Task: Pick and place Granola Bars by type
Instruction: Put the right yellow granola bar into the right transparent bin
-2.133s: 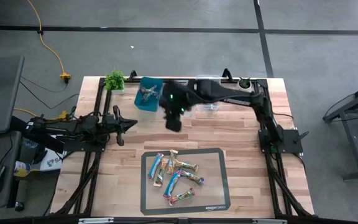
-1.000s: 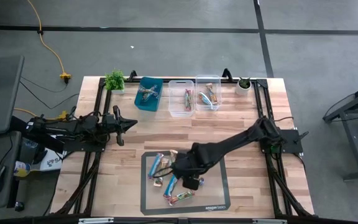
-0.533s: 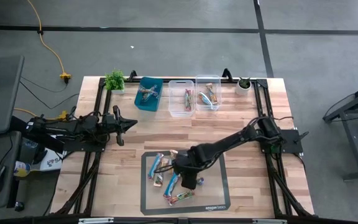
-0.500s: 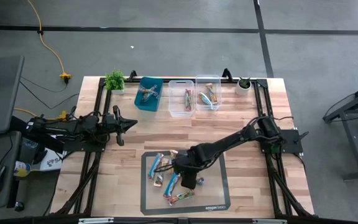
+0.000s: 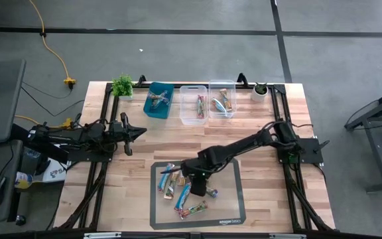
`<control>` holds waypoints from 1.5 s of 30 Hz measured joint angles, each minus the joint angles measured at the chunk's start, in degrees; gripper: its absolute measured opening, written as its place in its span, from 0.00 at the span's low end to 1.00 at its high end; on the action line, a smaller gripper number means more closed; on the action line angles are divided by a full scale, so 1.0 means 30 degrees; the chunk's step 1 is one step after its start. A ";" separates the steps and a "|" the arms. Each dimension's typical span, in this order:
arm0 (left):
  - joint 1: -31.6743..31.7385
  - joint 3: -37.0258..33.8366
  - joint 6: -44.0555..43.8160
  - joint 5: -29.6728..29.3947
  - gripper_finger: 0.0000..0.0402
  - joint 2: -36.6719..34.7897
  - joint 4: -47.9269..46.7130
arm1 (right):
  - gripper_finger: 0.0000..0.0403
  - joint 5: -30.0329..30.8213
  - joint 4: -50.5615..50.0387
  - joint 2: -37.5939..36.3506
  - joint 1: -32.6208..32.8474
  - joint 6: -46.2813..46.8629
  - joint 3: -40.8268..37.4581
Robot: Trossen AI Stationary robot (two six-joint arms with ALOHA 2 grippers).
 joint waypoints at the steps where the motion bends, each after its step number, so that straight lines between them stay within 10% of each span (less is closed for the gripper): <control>1: 0.0000 0.0006 0.0000 0.0000 0.00 0.0003 0.0000 | 0.40 -0.0051 0.0031 0.0000 -0.0071 -0.0014 -0.0005; 9: 0.0000 0.0000 0.0000 0.0000 0.00 0.0007 0.0000 | 0.53 0.1639 0.0011 -0.0007 -0.0269 -0.0633 0.0002; 45: 0.0000 0.0003 -0.0007 0.0000 0.00 0.0003 0.0000 | 0.50 0.6571 0.6641 -0.0029 0.1327 -0.1398 -0.5163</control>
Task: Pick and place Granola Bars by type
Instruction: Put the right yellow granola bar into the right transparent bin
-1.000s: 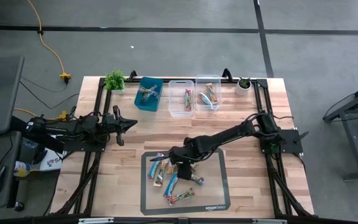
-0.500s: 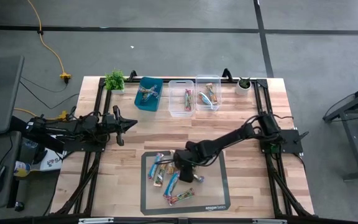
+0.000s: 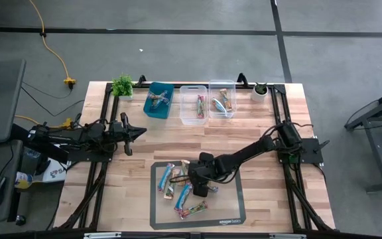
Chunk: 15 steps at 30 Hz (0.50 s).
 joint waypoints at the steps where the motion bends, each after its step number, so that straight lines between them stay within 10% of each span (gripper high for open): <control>1: 0.0000 0.0003 0.0003 0.0000 0.00 0.0004 0.0000 | 0.48 0.0031 0.0006 0.0007 0.0000 0.0007 -0.0007; 15: 0.0000 -0.0004 0.0001 0.0000 0.00 0.0004 0.0000 | 0.24 0.0370 0.0865 -0.0100 -0.0015 0.0022 -0.0039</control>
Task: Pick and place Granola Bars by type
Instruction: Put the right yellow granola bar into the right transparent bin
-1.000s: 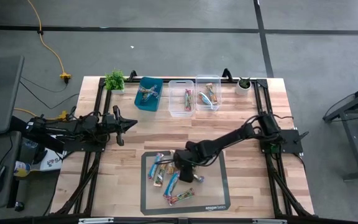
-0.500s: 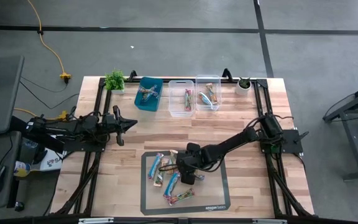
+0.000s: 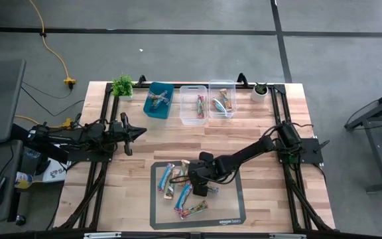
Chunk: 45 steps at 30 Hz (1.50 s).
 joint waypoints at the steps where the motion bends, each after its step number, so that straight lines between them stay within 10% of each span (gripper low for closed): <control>1: 0.0000 0.0001 0.0006 0.0000 0.00 0.0000 0.0000 | 0.23 -0.0009 -0.0015 -0.0038 -0.0007 0.0000 0.0050; 19: 0.0000 0.0002 0.0004 0.0000 0.00 0.0000 0.0007 | 0.14 0.1649 0.0699 -0.2314 -0.0153 0.0412 0.0126; 29: 0.0000 0.0007 -0.0001 0.0000 0.00 0.0000 0.0015 | 0.14 0.6908 0.0887 -0.5412 -0.0969 0.3834 0.0177; 45: 0.0000 0.0004 -0.0001 0.0000 0.00 0.0000 0.0018 | 0.14 1.1521 -0.1363 -0.8040 -0.6712 0.6427 0.0184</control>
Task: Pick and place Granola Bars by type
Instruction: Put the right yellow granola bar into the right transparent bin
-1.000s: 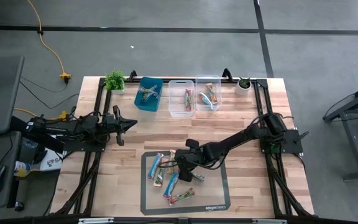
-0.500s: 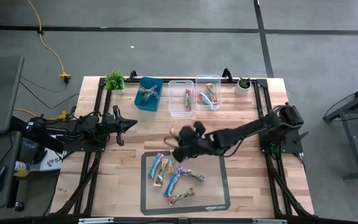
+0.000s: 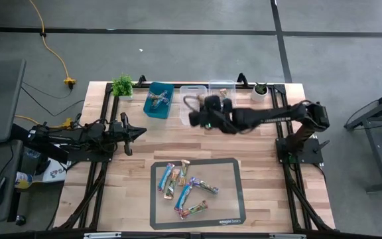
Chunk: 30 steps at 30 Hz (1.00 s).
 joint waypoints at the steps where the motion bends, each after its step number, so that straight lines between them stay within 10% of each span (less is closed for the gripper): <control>1: 0.0000 -0.0004 0.0007 0.0000 0.00 0.0000 -0.0004 | 0.14 -0.0379 -0.0484 0.0009 -0.0585 0.0471 -0.0007; 17: 0.0000 -0.0003 0.0007 0.0000 0.00 0.0000 -0.0004 | 0.14 -0.7065 -0.3029 0.0323 -0.9072 -0.1278 -0.0328; 30: 0.0000 0.0001 0.0007 0.0000 0.00 -0.0001 -0.0011 | 0.14 -1.0979 -0.2992 0.3459 -1.0562 -0.1903 -0.0321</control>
